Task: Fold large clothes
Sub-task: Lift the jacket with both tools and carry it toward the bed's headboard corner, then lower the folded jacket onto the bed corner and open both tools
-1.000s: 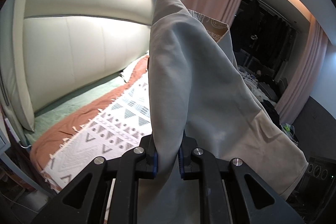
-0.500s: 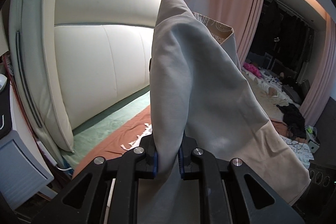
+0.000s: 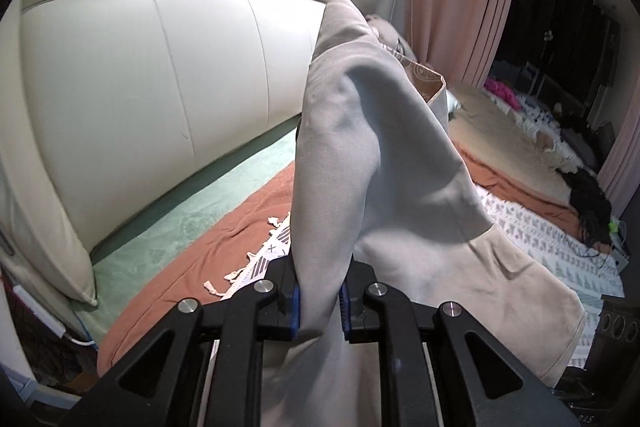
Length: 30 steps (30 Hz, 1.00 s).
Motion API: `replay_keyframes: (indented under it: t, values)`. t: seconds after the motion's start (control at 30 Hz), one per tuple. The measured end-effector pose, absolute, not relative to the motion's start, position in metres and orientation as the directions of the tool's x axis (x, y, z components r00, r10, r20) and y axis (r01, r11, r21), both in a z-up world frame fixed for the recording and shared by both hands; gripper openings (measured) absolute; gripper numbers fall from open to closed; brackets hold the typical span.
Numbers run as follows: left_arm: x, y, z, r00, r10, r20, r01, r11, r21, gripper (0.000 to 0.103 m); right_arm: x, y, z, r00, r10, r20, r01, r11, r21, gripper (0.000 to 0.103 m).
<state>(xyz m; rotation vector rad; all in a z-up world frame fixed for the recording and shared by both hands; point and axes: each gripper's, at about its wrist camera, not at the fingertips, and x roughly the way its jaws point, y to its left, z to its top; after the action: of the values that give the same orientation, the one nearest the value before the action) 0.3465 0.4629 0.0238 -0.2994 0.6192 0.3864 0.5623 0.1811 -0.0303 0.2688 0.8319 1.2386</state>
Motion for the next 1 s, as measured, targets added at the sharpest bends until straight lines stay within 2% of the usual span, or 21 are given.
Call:
replay_keyframes:
  t: [0.17, 0.27, 0.33, 0.43, 0.47, 0.57, 0.6, 0.63, 0.67, 0.7, 0.8, 1.0]
  values:
    - [0.403, 0.447, -0.02, 0.639, 0.305, -0.707, -0.445, 0.895, -0.016, 0.017, 0.612, 0.171, -0.079, 0.094, 0.892, -0.442, -0.641, 0.394, 0.659, 0.013]
    - [0.427, 0.432, -0.055, 0.598, 0.291, -0.747, -0.413, 0.91, 0.024, 0.025, 0.652, 0.158, -0.128, 0.071, 0.879, -0.472, -0.536, 0.433, 0.725, 0.016]
    - [0.44, 0.424, -0.074, 0.56, 0.303, -0.771, -0.41, 0.91, 0.06, 0.027, 0.669, 0.152, -0.161, 0.063, 0.854, -0.516, -0.492, 0.477, 0.729, 0.016]
    - [0.445, 0.424, -0.098, 0.512, 0.352, -0.784, -0.432, 0.894, 0.119, 0.027, 0.681, 0.143, -0.185, 0.078, 0.801, -0.594, -0.478, 0.553, 0.683, 0.044]
    - [0.444, 0.427, -0.102, 0.497, 0.359, -0.79, -0.448, 0.886, 0.12, 0.027, 0.684, 0.139, -0.185, 0.064, 0.804, -0.592, -0.486, 0.543, 0.685, 0.051]
    - [0.433, 0.445, -0.11, 0.479, 0.352, -0.804, -0.493, 0.866, 0.086, 0.027, 0.683, 0.136, -0.171, 0.09, 0.823, -0.561, -0.487, 0.528, 0.696, 0.093]
    - [0.426, 0.448, -0.109, 0.483, 0.347, -0.804, -0.507, 0.859, 0.066, 0.033, 0.68, 0.132, -0.167, 0.113, 0.818, -0.564, -0.491, 0.539, 0.684, 0.095]
    - [0.422, 0.449, -0.105, 0.492, 0.34, -0.802, -0.516, 0.855, 0.046, 0.057, 0.678, 0.127, -0.166, 0.131, 0.812, -0.569, -0.493, 0.551, 0.673, 0.095]
    - [0.415, 0.449, -0.1, 0.506, 0.329, -0.797, -0.522, 0.852, 0.021, 0.075, 0.677, 0.121, -0.164, 0.14, 0.81, -0.569, -0.492, 0.556, 0.67, 0.095]
    - [0.405, 0.449, -0.097, 0.525, 0.321, -0.788, -0.527, 0.85, -0.005, 0.103, 0.666, 0.116, -0.168, 0.143, 0.813, -0.565, -0.489, 0.555, 0.673, 0.095]
    - [0.383, 0.444, -0.09, 0.53, 0.357, -0.769, -0.544, 0.839, 0.015, 0.103, 0.644, 0.125, -0.171, 0.167, 0.807, -0.567, -0.471, 0.57, 0.673, 0.095]
    - [0.33, 0.434, -0.081, 0.558, 0.329, -0.762, -0.567, 0.821, -0.06, 0.103, 0.599, 0.104, -0.142, 0.246, 0.818, -0.52, -0.508, 0.566, 0.649, 0.095]
